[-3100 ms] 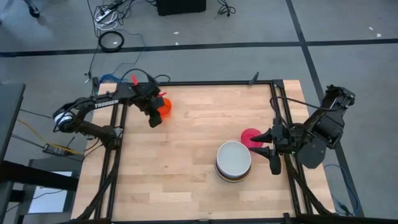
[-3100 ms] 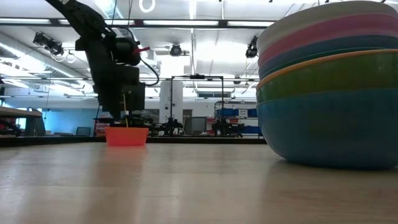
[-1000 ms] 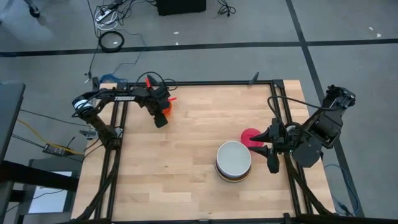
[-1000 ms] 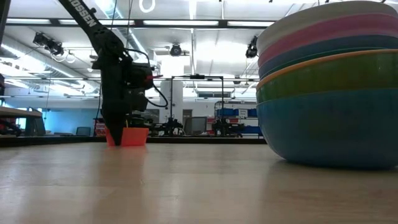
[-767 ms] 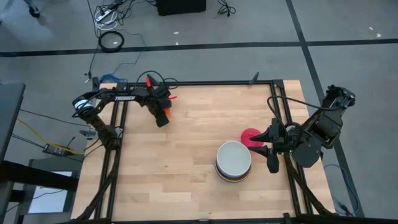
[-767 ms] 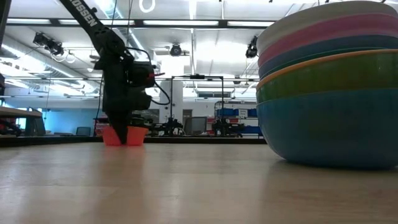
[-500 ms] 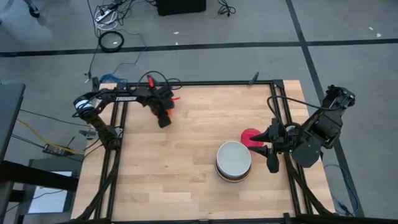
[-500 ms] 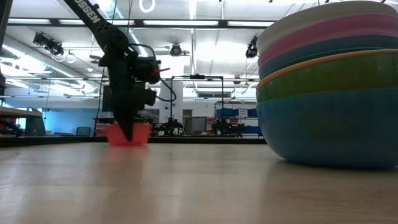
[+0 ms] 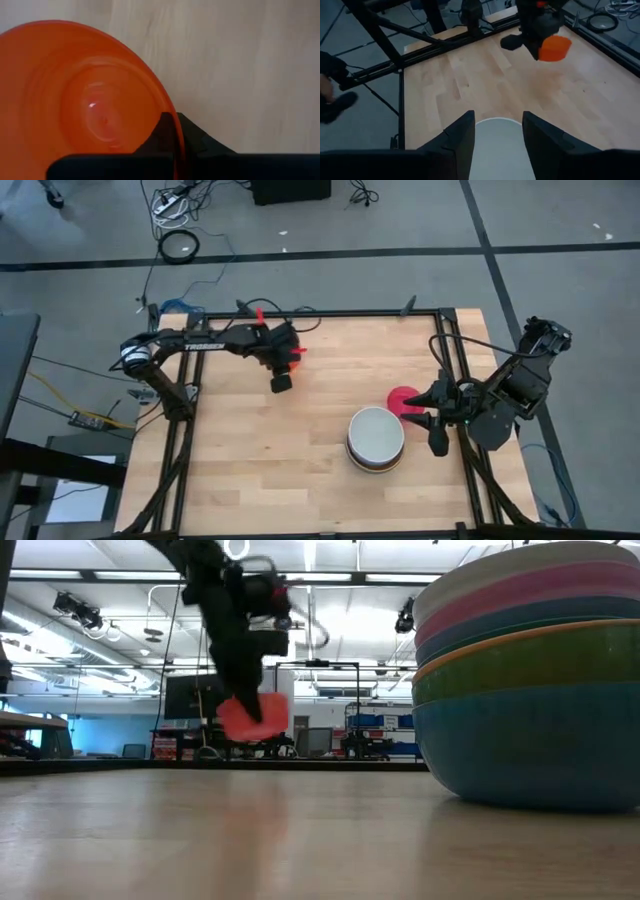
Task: Nest bowls inside each other
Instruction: Stack the orange bowl on top of the white bowl
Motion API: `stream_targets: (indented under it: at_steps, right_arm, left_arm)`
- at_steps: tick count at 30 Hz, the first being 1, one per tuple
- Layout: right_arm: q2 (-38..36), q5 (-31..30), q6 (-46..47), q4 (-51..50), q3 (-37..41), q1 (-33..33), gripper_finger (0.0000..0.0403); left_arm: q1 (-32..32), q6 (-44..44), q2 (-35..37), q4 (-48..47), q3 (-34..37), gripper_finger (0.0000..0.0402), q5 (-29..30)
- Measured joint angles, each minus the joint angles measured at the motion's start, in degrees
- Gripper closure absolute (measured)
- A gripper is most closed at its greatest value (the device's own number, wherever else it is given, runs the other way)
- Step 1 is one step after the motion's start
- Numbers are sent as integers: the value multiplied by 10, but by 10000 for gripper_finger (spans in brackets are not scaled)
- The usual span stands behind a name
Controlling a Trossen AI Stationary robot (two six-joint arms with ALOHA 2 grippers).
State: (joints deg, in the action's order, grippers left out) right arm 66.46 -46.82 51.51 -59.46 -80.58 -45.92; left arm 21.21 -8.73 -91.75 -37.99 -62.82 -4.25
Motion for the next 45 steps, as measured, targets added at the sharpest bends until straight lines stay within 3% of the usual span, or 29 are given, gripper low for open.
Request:
stream_targets:
  at_steps: [8,13,18,23,32,40,45]
  right_arm:
    - [0,-13,10,-6,0,0,252]
    - [0,-28,46,-56,0,0,253]
    - [0,-31,144,-161,0,0,253]
    - [0,-16,270,-278,0,0,253]
    - [-2,74,363,-305,46,18,253]
    - [0,117,428,-298,114,14,253]
    - [0,129,457,-302,128,9,253]
  left_arm:
    - [-96,-1,24,-11,-127,398,10]
    - [-171,-7,25,5,-205,398,-22]
    - [-240,-20,24,51,-236,398,-76]
    - [-284,-17,20,107,-242,398,-80]
    - [-307,-16,-31,174,-241,398,-82]
    - [-302,-12,-97,220,-240,399,-123]
    - [-302,0,-126,308,-240,399,-177]
